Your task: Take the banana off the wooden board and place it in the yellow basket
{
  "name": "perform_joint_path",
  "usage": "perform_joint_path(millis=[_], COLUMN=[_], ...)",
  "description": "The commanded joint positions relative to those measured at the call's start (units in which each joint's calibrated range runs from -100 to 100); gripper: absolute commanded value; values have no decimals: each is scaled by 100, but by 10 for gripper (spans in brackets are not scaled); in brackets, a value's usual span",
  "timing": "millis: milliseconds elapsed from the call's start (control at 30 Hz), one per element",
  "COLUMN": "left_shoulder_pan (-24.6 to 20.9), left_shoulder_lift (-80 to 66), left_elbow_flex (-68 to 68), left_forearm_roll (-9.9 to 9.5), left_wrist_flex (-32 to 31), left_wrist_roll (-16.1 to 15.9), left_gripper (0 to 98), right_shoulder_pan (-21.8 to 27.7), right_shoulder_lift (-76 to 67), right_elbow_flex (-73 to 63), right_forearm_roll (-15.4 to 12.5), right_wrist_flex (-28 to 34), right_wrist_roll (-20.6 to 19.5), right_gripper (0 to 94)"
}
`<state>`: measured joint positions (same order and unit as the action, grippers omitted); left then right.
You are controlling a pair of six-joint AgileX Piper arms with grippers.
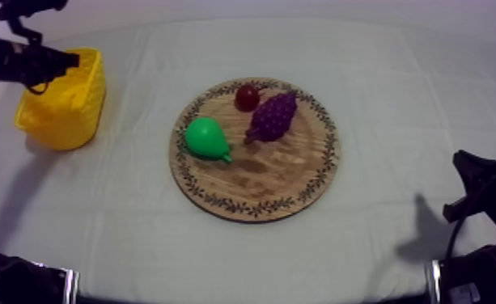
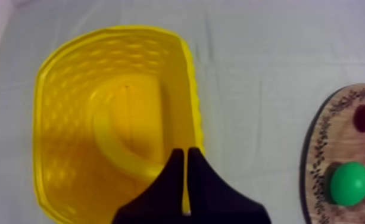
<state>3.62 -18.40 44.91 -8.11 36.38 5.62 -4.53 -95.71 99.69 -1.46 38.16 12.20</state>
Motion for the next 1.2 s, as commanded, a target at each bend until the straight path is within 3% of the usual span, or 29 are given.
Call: perform_joint_path(millis=[0, 200, 367, 633, 833, 900, 1067, 1167], left_shoulder_pan=[10, -71, -228, -449, -472, -467, -467, -467], left_shoulder_lift=[-1990, -4370, -5876, -7452, -8034, -8085, -8126, -8131], left_elbow_flex=[1247, 2853, 3808, 5080, 5203, 5204, 5418, 5463], left_forearm_roll=[26, 71, 176, 547, 599, 600, 600, 600], left_wrist_flex=[-548, -838, -524, -185, 430, 499, -176, -337], left_wrist_roll=[32, 74, -9, -545, -802, -636, 267, 534], left_gripper=[0, 0, 0, 1, 1, 1, 1, 1], right_shoulder_pan=[1, 1, 1, 1, 1, 1, 1, 1], right_shoulder_lift=[-4, -4, -4, -4, -4, -4, -4, -4], right_elbow_flex=[-3, -3, -3, -3, -3, -3, -3, -3], right_forearm_roll=[-3, -3, -3, -3, -3, -3, -3, -3], right_wrist_flex=[-1, -1, -1, -1, -1, -1, -1, -1], right_wrist_roll=[-9, -7, -6, -6, -9, -10, -11, -11], right_gripper=[5, 5, 5, 5, 5, 5, 5, 5])
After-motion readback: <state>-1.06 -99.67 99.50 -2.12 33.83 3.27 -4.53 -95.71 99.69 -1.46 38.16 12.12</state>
